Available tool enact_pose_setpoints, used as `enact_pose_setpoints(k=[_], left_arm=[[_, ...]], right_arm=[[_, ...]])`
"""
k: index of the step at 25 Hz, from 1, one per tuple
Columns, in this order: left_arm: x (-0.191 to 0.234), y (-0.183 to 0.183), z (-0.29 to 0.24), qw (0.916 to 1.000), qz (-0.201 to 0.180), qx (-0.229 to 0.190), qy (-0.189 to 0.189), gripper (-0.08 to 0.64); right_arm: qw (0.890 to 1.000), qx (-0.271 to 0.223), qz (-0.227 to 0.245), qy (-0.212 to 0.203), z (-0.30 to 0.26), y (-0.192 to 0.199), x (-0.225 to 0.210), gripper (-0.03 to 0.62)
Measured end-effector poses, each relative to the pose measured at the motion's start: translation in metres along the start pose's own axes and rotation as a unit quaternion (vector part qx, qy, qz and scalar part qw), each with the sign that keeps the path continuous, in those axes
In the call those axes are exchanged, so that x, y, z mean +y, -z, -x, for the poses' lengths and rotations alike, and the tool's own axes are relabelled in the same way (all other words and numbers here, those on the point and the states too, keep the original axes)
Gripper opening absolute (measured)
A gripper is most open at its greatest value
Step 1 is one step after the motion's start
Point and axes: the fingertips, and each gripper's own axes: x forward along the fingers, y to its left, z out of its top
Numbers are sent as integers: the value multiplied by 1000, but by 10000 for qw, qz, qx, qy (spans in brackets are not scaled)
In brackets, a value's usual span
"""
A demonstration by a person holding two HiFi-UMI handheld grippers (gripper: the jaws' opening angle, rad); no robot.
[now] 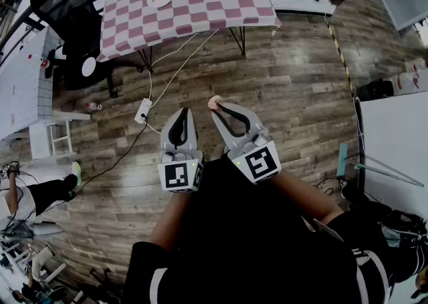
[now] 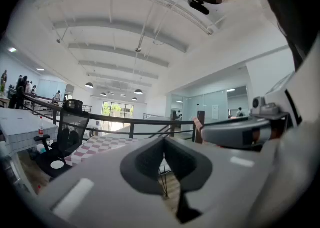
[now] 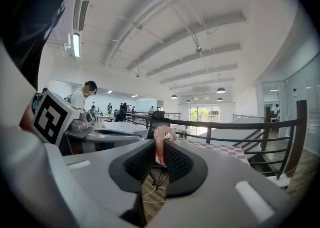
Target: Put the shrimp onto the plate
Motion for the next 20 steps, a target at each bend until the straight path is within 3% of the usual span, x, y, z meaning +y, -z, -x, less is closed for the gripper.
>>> enact_pose_setpoints(k=[6, 13, 20], left_arm=[[-12, 3, -6, 10000, -59, -5, -42, 9], [16, 10, 8, 9976, 17, 89, -691, 9], [35, 25, -6, 9961, 165, 210, -839, 9]], right_arm=[[9998, -104, -152, 9, 11, 4, -19, 49], [9985, -133, -501, -177, 22, 21, -27, 51], [9985, 21, -541, -26, 16, 34, -47, 51]])
